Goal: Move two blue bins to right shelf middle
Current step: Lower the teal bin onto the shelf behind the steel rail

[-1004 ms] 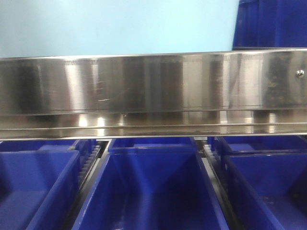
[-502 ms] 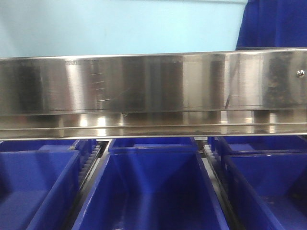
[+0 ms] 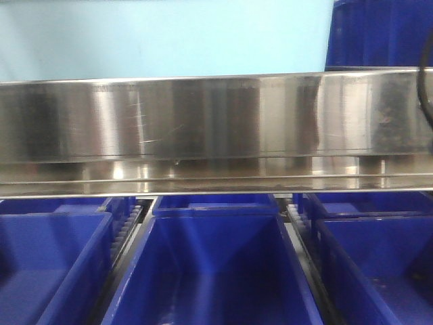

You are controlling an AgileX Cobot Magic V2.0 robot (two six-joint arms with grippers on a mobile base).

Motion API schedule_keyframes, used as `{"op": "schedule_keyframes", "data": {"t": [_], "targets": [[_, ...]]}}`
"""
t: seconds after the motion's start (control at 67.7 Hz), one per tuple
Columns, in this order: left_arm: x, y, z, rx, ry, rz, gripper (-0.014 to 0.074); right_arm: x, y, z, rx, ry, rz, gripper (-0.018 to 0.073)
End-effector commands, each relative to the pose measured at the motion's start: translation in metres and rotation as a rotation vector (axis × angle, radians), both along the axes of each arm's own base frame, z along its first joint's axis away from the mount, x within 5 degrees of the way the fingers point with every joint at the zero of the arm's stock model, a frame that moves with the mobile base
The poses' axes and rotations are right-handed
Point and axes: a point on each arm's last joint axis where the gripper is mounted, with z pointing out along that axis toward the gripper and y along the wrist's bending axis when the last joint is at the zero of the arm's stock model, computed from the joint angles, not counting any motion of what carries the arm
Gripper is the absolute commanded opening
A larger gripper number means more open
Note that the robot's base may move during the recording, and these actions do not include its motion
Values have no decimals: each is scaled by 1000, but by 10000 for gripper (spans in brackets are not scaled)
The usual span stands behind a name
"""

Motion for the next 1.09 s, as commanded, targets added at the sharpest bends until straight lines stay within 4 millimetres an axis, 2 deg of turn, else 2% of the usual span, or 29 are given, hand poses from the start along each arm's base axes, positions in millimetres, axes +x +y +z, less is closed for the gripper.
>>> {"op": "schedule_keyframes", "data": {"t": [0.0, 0.148, 0.281, 0.487, 0.635, 0.945, 1.078], "targets": [[-10, 4, 12, -13, 53, 37, 360, -9, -3, 8, -3, 73, 25, 370], [-19, 9, 23, -10, 121, 70, 360, -9, -1, 9, -1, 146, 82, 370], [-24, 10, 27, -7, 170, 64, 358, -2, -1, 3, 25, 196, 111, 370], [-4, -2, 11, -22, 241, 28, 356, 6, -6, -3, 73, 249, 132, 370], [10, 0, -2, -113, 324, 34, 356, 6, -6, -3, 61, 246, 144, 370], [10, 4, -1, -82, 310, 31, 356, 7, -6, -10, 40, 266, 151, 370], [12, 9, 0, -16, 282, 42, 356, 7, -6, -10, 37, 265, 154, 370]]}}
